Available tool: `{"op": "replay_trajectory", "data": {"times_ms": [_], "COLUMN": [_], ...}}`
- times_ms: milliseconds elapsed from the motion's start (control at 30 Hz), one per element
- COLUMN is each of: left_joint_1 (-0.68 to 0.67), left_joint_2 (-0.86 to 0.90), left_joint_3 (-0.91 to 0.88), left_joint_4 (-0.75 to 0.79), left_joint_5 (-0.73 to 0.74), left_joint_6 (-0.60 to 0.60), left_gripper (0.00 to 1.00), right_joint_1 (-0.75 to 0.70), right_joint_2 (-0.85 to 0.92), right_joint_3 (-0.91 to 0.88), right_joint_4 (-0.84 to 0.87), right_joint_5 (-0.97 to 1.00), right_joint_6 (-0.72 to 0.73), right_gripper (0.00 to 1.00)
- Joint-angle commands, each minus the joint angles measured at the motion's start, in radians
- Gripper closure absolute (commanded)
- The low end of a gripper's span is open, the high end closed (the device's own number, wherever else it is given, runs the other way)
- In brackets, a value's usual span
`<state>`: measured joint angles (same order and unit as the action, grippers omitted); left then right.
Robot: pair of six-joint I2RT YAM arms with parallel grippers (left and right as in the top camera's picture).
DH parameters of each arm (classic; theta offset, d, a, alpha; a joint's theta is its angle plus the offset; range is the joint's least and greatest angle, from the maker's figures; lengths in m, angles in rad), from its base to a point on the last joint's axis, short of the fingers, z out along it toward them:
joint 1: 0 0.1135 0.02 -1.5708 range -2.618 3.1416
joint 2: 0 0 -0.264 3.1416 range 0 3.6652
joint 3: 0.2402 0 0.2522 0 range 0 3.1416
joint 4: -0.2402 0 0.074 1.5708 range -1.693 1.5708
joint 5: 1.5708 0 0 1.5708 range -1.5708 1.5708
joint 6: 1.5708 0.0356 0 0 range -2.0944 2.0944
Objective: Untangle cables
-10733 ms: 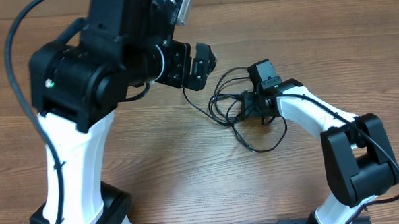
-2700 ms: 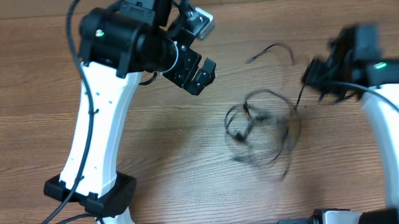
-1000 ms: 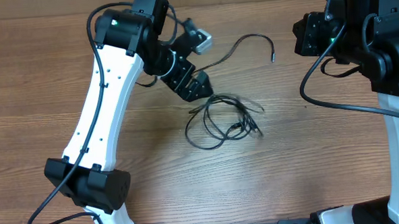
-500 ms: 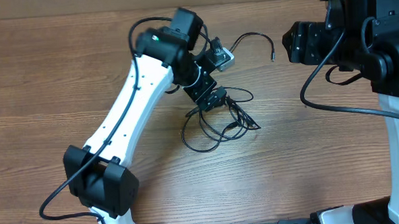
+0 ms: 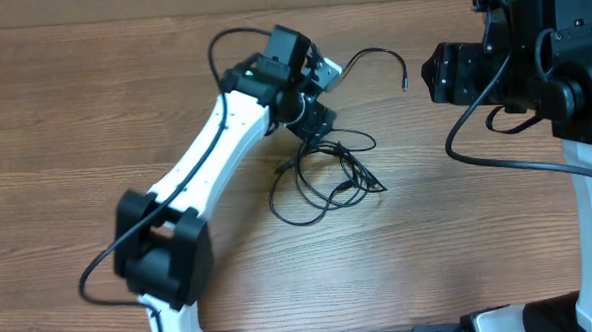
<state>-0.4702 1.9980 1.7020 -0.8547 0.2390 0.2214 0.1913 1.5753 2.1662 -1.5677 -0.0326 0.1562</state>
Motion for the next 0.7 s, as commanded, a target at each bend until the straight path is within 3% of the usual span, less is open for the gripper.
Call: {"op": "replay_trajectory", "data": {"times_ms": [0, 167, 400, 667], "left_joint_1": [-0.007, -0.005, 0.021, 0.05], "left_joint_2": [0.097, 0.137, 0.058, -0.121], "left_joint_3": [-0.021, -0.02, 0.066, 0.315], "left_joint_4": [0.004, -0.014, -0.119, -0.403], "left_joint_5": [0.032, 0.072, 0.11, 0.109], "left_joint_6": [-0.042, -0.06, -0.066, -0.135], "left_gripper": [0.96, 0.96, 0.96, 0.96], "right_joint_1": [-0.002, -0.002, -0.002, -0.002], "right_joint_2": [-0.027, -0.027, -0.027, -0.026], "right_joint_3": [0.022, 0.022, 0.022, 0.021], "right_joint_4": [-0.009, -0.015, -0.016, -0.016], "right_joint_5": [0.013, 0.013, 0.013, 0.017], "right_joint_6": [-0.008, -0.008, -0.009, -0.008], "right_gripper": [0.25, 0.25, 0.24, 0.23]}}
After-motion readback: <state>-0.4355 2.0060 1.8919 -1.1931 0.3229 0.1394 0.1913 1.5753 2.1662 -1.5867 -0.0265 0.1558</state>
